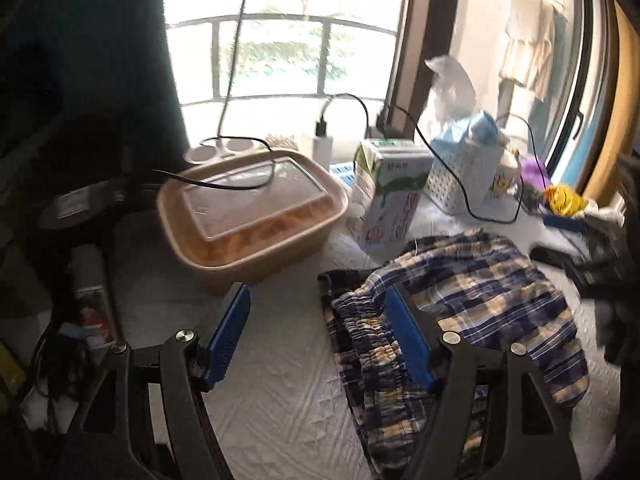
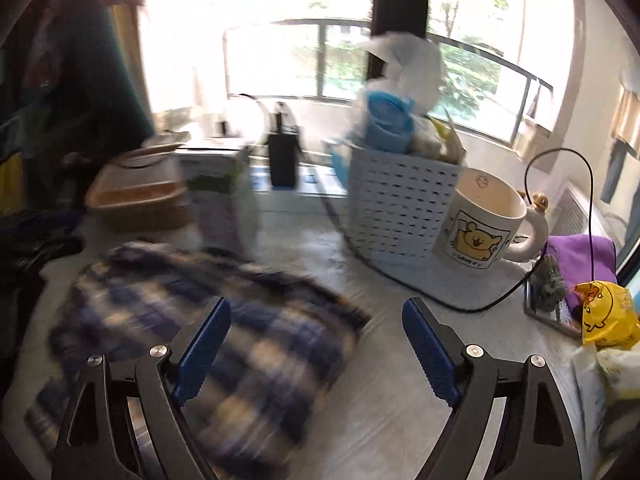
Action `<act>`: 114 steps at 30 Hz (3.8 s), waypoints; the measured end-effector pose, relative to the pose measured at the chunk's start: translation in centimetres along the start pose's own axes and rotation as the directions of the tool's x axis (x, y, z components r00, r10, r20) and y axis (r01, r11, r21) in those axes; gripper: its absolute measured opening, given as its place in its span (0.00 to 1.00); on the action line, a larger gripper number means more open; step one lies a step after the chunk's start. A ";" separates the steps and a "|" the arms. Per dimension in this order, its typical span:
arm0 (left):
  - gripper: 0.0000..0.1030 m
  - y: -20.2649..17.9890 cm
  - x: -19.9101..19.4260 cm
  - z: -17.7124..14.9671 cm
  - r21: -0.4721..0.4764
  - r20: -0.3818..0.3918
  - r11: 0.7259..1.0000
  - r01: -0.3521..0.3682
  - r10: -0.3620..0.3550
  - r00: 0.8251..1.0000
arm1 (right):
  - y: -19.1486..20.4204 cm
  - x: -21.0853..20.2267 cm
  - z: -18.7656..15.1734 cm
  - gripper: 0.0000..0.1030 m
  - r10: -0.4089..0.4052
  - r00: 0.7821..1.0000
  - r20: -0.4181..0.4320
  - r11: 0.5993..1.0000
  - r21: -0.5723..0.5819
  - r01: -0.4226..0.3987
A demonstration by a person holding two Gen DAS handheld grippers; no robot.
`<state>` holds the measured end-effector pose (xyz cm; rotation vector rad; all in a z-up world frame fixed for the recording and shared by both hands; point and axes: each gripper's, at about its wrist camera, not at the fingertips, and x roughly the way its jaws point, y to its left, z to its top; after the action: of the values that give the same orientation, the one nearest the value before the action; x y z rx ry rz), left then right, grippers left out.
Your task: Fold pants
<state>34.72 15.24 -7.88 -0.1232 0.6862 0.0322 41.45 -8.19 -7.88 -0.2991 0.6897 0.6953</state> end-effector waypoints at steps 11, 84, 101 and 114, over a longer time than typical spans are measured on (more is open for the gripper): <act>0.69 -5.4 1.8 -5.8 0.107 -0.184 0.988 0.113 -0.092 0.979 | 3.7 0.1 -7.5 0.86 -0.031 0.988 -0.153 0.995 -0.099 0.017; 0.70 -7.5 -6.9 -14.2 0.160 -0.232 0.979 0.124 -0.084 0.969 | 8.0 -9.7 -16.9 0.21 0.117 0.978 -0.173 0.992 -0.024 -0.123; 0.70 -5.8 -1.7 -5.2 0.165 -0.098 0.983 0.080 -0.065 0.993 | -1.0 -4.2 -7.8 0.76 -0.067 0.996 -0.056 0.998 0.011 0.068; 0.77 -3.6 3.3 -4.8 0.111 -0.225 0.992 0.056 -0.030 0.974 | -4.0 -0.1 -7.3 0.82 -0.045 0.986 -0.160 0.999 -0.027 0.042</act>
<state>34.54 11.06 -13.30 -0.0292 0.9075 -0.0639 40.60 -14.64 -13.06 -0.3942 0.8258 0.6429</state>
